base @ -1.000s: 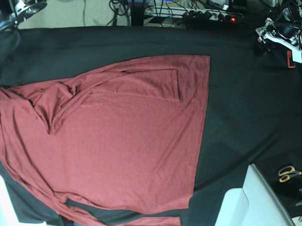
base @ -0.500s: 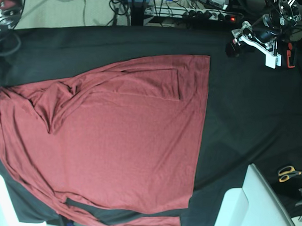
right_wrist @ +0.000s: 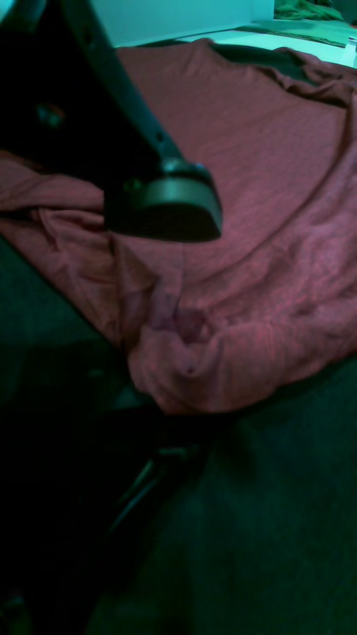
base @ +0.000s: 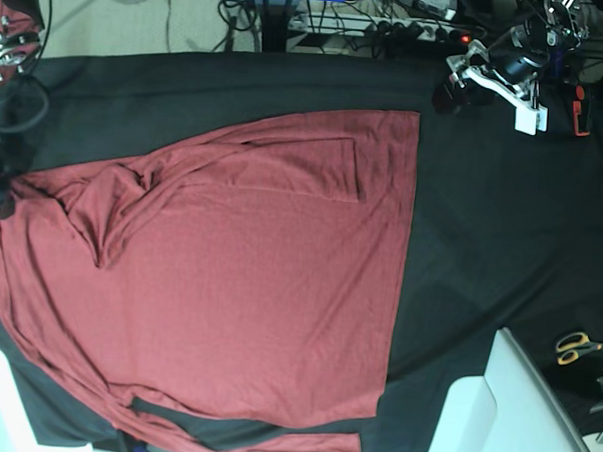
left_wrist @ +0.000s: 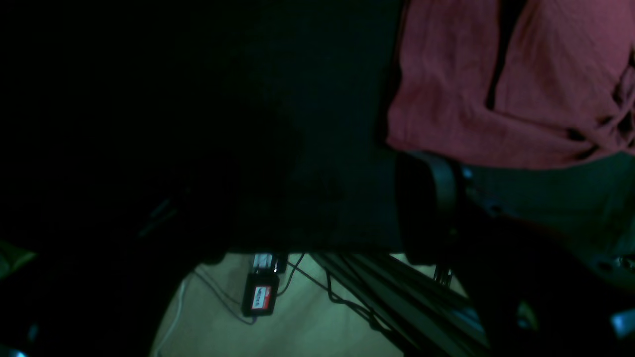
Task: Fold the T-shirt properly
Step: 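Grasp the shirt's side edge nearest the left gripper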
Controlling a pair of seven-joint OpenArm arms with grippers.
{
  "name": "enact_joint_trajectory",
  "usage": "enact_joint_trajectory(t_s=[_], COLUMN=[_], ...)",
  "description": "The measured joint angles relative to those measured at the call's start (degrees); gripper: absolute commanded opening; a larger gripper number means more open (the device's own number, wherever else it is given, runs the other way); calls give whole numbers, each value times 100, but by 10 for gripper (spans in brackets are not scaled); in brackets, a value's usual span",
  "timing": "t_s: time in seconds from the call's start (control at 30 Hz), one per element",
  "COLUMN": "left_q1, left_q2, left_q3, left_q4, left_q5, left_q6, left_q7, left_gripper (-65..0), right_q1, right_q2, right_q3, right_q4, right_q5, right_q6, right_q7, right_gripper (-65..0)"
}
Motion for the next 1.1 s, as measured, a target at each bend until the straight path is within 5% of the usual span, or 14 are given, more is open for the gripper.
enact_joint_trajectory(t_s=[0.17,0.4,0.57,1.1], left_q1=[0,-15,-232,-461], left_q2=[50,295,280,435], left_q3=[-9,-11,-26,802], left_q4=[0,-219,-715,-809], left_q5=[-4,-96,-433,-417], left_q6=[-302,-389,-649,-592], left_q7=[-2,-122,-286,-437], left_gripper=[-165,-150,0,-51], right_q1=[-15,-31,-31,-46], right_q2=[-50,-50,-48,-50], right_q3=[-35,-35,-55,-55], right_q4=[-22,-24,-22,-22], right_q5=[-81,-85,-85,-85], right_q6=[-20,-22,-22,-20], right_q7=[-98,-94,-94,-94], right_gripper=[-647,-645,-645,-645])
